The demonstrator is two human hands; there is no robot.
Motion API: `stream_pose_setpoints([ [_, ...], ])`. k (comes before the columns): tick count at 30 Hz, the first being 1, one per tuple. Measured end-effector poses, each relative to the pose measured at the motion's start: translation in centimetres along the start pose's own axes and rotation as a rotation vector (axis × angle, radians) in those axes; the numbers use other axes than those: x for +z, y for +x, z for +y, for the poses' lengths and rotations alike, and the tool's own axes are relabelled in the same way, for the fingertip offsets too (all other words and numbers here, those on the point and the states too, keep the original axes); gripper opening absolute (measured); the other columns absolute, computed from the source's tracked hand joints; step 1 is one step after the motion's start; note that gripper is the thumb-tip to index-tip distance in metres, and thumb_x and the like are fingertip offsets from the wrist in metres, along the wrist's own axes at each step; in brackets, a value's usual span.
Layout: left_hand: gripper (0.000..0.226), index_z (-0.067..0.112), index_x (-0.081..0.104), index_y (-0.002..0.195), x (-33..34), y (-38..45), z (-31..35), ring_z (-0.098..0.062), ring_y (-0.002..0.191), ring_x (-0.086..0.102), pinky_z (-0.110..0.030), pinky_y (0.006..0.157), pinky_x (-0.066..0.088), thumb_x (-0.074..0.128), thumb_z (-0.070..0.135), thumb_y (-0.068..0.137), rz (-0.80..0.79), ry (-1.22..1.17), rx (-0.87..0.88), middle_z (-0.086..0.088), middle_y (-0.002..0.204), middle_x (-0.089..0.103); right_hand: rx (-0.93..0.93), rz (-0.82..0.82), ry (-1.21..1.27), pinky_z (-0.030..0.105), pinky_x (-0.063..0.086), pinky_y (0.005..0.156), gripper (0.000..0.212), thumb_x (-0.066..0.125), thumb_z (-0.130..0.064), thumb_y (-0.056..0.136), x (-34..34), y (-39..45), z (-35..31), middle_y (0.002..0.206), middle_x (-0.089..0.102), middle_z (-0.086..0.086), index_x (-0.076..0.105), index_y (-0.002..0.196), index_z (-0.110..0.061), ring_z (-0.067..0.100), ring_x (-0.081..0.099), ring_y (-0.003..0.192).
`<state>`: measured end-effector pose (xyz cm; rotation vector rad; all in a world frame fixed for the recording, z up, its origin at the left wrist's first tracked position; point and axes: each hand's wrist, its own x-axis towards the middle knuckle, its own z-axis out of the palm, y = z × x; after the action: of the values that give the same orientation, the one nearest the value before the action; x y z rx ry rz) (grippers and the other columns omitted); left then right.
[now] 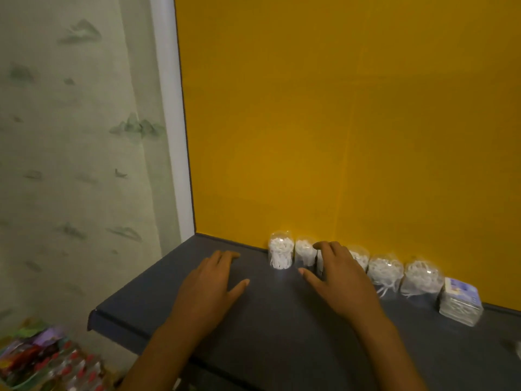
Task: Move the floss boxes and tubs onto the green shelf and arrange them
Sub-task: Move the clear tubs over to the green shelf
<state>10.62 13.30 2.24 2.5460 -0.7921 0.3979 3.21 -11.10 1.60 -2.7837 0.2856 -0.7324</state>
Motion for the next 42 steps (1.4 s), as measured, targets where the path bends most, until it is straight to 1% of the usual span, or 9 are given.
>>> stream_pose_setpoints([
  [8, 0.058, 0.028, 0.04, 0.136, 4.5, 9.8, -1.1, -0.013, 0.122, 0.047, -0.032, 0.097, 0.045, 0.061, 0.048, 0.087, -0.02, -0.142, 0.135, 0.005, 0.135, 0.045, 0.02, -0.002, -0.095, 0.029, 0.041, 0.099, 0.059, 0.056, -0.054, 0.091, 2.5, 5.9, 1.7, 0.139, 0.045, -0.001, 0.04, 0.139, -0.024, 0.019, 0.044, 0.126],
  [18, 0.087, 0.024, 0.032, 0.142, 12.6, 14.8, -1.5, -0.019, 0.121, 0.047, -0.039, 0.096, 0.047, 0.079, 0.044, 0.071, -0.048, -0.414, 0.146, 0.0, 0.135, 0.041, 0.025, 0.024, -0.113, 0.028, 0.044, 0.095, 0.053, 0.056, -0.05, 0.091, 5.4, 6.5, 2.9, 0.136, 0.044, -0.006, 0.041, 0.136, -0.027, 0.016, 0.046, 0.122],
  [24, 0.095, 0.02, 0.034, 0.139, 15.4, 15.2, -2.1, -0.02, 0.123, 0.048, -0.041, 0.098, 0.048, 0.087, 0.035, 0.062, -0.092, -0.614, 0.023, -0.003, 0.137, 0.046, 0.037, 0.103, -0.064, 0.026, 0.044, 0.096, 0.048, 0.055, -0.046, 0.091, 5.7, 6.7, 3.0, 0.132, 0.044, -0.01, 0.042, 0.134, -0.028, 0.012, 0.046, 0.12],
  [28, 0.091, 0.016, 0.036, 0.132, 15.0, 15.6, -2.1, -0.015, 0.108, 0.056, -0.02, 0.079, 0.051, 0.09, 0.021, 0.059, -0.06, -0.796, -0.057, -0.002, 0.126, 0.054, 0.037, 0.121, -0.053, 0.028, 0.044, 0.094, 0.044, 0.056, -0.044, 0.091, 5.8, 6.5, 3.1, 0.129, 0.045, -0.011, 0.043, 0.131, -0.029, 0.012, 0.047, 0.116],
  [30, 0.082, 0.018, 0.038, 0.127, 14.3, 15.7, -2.2, -0.016, 0.107, 0.059, -0.017, 0.072, 0.053, 0.088, 0.014, 0.062, -0.046, -0.905, -0.067, -0.002, 0.124, 0.055, 0.047, 0.124, -0.07, 0.028, 0.043, 0.095, 0.045, 0.057, -0.042, 0.091, 5.9, 6.4, 3.2, 0.129, 0.047, -0.01, 0.044, 0.132, -0.028, 0.013, 0.047, 0.116],
  [33, 0.07, 0.026, 0.042, 0.126, 12.7, 15.6, -2.4, -0.018, 0.108, 0.063, -0.03, 0.076, 0.059, 0.08, 0.004, 0.071, -0.075, -1.192, -0.119, -0.005, 0.125, 0.06, 0.054, 0.109, -0.137, 0.03, 0.039, 0.099, 0.05, 0.056, -0.042, 0.091, 6.3, 6.3, 3.2, 0.129, 0.048, -0.007, 0.043, 0.137, -0.028, 0.015, 0.046, 0.117],
  [36, 0.061, 0.032, 0.043, 0.127, 11.3, 15.3, -2.5, -0.021, 0.105, 0.064, -0.039, 0.07, 0.06, 0.068, -0.001, 0.082, -0.137, -1.451, -0.217, -0.004, 0.119, 0.063, 0.059, 0.09, -0.203, 0.032, 0.034, 0.103, 0.054, 0.051, -0.047, 0.091, 6.8, 6.2, 3.1, 0.128, 0.049, -0.006, 0.042, 0.141, -0.029, 0.017, 0.044, 0.118],
  [39, 0.056, 0.033, 0.047, 0.13, 11.0, 15.2, -3.0, -0.028, 0.111, 0.062, -0.045, 0.076, 0.058, 0.063, 0.004, 0.085, -0.176, -1.612, -0.296, -0.005, 0.124, 0.061, 0.058, 0.075, -0.25, 0.03, 0.026, 0.104, 0.052, 0.046, -0.052, 0.09, 7.1, 6.2, 2.9, 0.126, 0.05, -0.007, 0.046, 0.138, -0.032, 0.016, 0.043, 0.119],
  [42, 0.057, 0.03, 0.046, 0.134, 10.8, 15.3, -3.1, -0.032, 0.114, 0.06, -0.043, 0.08, 0.056, 0.064, 0.017, 0.082, -0.213, -1.703, -0.377, -0.008, 0.129, 0.059, 0.045, 0.073, -0.252, 0.029, 0.023, 0.103, 0.049, 0.048, -0.054, 0.089, 7.3, 6.2, 2.6, 0.123, 0.051, -0.007, 0.051, 0.132, -0.033, 0.017, 0.044, 0.117],
])
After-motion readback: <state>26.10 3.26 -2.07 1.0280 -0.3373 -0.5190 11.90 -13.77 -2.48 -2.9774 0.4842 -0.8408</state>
